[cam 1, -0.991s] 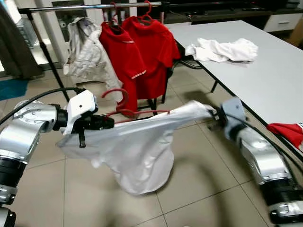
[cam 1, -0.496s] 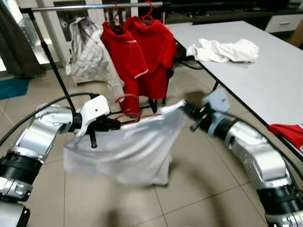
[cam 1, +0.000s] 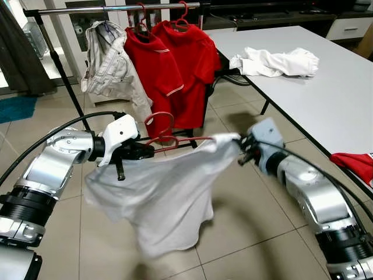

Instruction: Hang hanger

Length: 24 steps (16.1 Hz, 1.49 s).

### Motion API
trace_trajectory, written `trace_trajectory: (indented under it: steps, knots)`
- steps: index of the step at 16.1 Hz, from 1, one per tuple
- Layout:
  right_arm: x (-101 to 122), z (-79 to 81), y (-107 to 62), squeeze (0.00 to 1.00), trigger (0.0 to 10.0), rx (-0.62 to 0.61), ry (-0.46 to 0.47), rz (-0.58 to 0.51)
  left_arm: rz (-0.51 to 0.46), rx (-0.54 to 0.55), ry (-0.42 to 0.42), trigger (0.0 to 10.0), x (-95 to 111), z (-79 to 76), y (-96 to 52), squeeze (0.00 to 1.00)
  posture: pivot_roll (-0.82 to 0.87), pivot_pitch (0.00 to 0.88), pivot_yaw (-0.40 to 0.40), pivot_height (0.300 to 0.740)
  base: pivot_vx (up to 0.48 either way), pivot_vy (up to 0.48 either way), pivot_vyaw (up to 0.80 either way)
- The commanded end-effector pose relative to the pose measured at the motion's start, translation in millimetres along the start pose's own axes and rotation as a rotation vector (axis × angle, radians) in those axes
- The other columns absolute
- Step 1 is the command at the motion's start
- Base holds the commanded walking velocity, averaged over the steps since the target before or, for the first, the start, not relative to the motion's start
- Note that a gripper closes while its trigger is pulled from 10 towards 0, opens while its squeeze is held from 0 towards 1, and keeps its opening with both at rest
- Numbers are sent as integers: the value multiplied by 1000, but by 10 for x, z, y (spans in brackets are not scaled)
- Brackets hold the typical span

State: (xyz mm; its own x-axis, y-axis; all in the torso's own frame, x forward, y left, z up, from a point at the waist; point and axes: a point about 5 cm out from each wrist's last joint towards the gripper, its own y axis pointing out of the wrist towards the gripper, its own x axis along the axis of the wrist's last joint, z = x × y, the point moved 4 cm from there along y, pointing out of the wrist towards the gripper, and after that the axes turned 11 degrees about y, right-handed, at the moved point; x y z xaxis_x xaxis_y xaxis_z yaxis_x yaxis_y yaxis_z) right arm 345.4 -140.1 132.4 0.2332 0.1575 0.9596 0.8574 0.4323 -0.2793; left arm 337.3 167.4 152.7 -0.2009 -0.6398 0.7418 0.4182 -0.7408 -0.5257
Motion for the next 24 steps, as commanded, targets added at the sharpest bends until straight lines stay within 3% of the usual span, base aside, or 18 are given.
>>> trace_trajectory:
  steps: [1, 3, 4, 5, 6, 8, 10, 12, 14, 15, 16, 21, 24]
  knots:
    - [149, 178, -55, 1000, 10000, 133, 29, -66, -28, 35, 36, 0, 103, 97, -62, 0, -110, 0, 12, 740, 0, 0, 0]
    - [265, 435, -164, 1000, 10000, 315, 62, -126, -29, 62, 31, 0, 92, 144, -94, 0, -109, 0, 12, 740, 0, 0, 0]
    - [292, 619, -301, 1000, 10000, 459, 63, -129, -23, 75, 27, 0, 70, 171, -118, 0, -110, 0, 14, 740, 0, 0, 0]
    - [254, 702, -401, 1000, 10000, 533, 40, -100, -22, 83, 22, 0, 52, 190, -141, 0, -110, 0, 14, 740, 0, 0, 0]
    - [193, 666, -408, 1000, 10000, 519, 15, -66, -30, 87, 16, 0, 53, 197, -153, 0, -113, 0, 16, 740, 0, 0, 0]
    - [95, 221, -265, 1000, 10000, 245, 16, -34, -100, 94, 0, 0, 93, 221, -202, 0, -112, 0, 12, 740, 0, 0, 0]
    - [167, -27, -225, 1000, 10000, 92, 90, -65, -189, 91, -56, 0, 115, 226, -256, 0, -111, 0, 11, 740, 0, 0, 0]
    - [225, -20, -226, 1000, 10000, 85, 136, -92, -188, 91, -82, 0, 50, 209, -276, 0, -112, 0, 11, 740, 0, 0, 0]
    - [304, 171, -181, 1000, 10000, 127, 187, -140, -132, 114, -77, 0, -35, 185, -230, 0, -109, 0, 10, 740, 0, 0, 0]
    - [357, 324, -140, 694, 10000, 162, 233, -162, -113, 136, -74, 0, -57, 189, -177, 0, -108, 0, 10, 740, 0, 0, 0]
    - [398, 445, -115, 0, 10000, 187, 253, -172, -92, 157, -74, 0, -75, 194, -114, 0, -108, 0, 10, 740, 0, 0, 0]
    - [345, 652, 12, 0, 10000, 162, 271, -106, -117, 163, -73, 0, 81, 109, 134, 0, -108, 0, 10, 740, 0, 0, 0]
    - [203, 637, 100, 0, 10000, 93, 254, -18, -144, 153, -57, 0, 213, 43, 230, 0, -104, 0, 8, 740, 0, 0, 0]
